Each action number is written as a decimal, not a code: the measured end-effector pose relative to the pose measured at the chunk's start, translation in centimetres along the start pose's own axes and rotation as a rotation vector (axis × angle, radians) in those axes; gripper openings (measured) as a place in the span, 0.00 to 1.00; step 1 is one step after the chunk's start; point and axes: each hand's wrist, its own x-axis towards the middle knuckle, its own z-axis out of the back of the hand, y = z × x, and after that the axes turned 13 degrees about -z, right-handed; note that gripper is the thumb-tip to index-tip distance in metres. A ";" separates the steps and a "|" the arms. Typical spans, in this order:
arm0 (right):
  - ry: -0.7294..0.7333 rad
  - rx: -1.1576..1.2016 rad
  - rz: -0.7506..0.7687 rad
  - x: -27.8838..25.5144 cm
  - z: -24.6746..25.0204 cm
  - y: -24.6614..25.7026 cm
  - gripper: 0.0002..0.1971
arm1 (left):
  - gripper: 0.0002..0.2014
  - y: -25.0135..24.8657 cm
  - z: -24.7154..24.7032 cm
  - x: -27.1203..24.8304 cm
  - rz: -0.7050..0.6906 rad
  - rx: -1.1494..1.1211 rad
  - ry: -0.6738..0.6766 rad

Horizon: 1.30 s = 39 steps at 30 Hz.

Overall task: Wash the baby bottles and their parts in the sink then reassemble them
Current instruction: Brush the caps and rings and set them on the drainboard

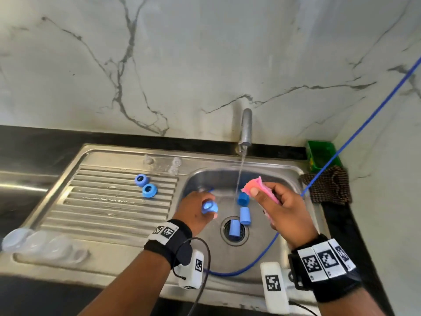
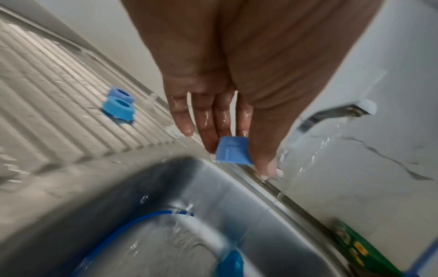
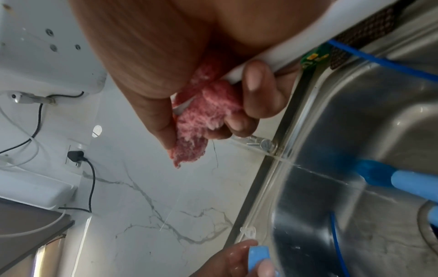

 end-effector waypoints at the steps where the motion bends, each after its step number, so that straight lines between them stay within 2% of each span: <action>1: 0.020 0.005 -0.007 -0.2 -0.7 -0.1 0.10 | 0.17 0.9 0.5 -0.6 0.025 0.002 -0.041; 5: 0.047 -0.015 -0.043 -0.6 -4.1 -0.7 0.07 | 0.21 6.0 3.0 -3.7 0.143 0.005 -0.217; 8: 0.027 -0.014 -0.063 -1.0 -6.2 -1.1 0.05 | 0.15 10.9 4.9 -5.4 0.301 0.116 -0.288; 10: 0.041 -0.011 -0.078 -1.3 -7.2 -1.0 0.06 | 0.20 13.7 6.1 -5.8 0.408 0.192 -0.318; 13: 0.046 -0.026 -0.098 -1.7 -8.5 -0.8 0.09 | 0.30 16.1 7.6 -5.6 0.519 0.114 -0.399; 17: 0.029 -0.012 -0.108 -1.8 -9.4 -0.6 0.10 | 0.35 17.7 8.1 -5.6 0.516 0.062 -0.360; 20: 0.015 -0.009 -0.107 -1.8 -9.2 -0.3 0.10 | 0.34 17.8 7.9 -5.9 0.528 0.004 -0.388; 26: -0.014 -0.020 -0.119 -1.3 -6.9 -0.3 0.07 | 0.32 15.2 6.8 -6.0 0.468 0.007 -0.443; 29: -0.028 0.016 -0.150 -0.9 -5.1 -0.4 0.10 | 0.27 11.5 5.6 -4.5 0.358 0.036 -0.433; 32: -0.021 0.006 -0.159 -0.4 -3.1 -0.6 0.10 | 0.21 7.7 2.9 -2.3 0.215 -0.034 -0.386; 36: -0.039 -0.003 -0.155 0.5 -0.6 -1.2 0.11 | 0.17 3.8 -2.4 1.2 0.107 -0.026 -0.138; 39: -0.060 -0.025 -0.156 1.3 1.5 -1.7 0.10 | 0.16 3.1 -6.5 3.8 0.134 -0.047 0.043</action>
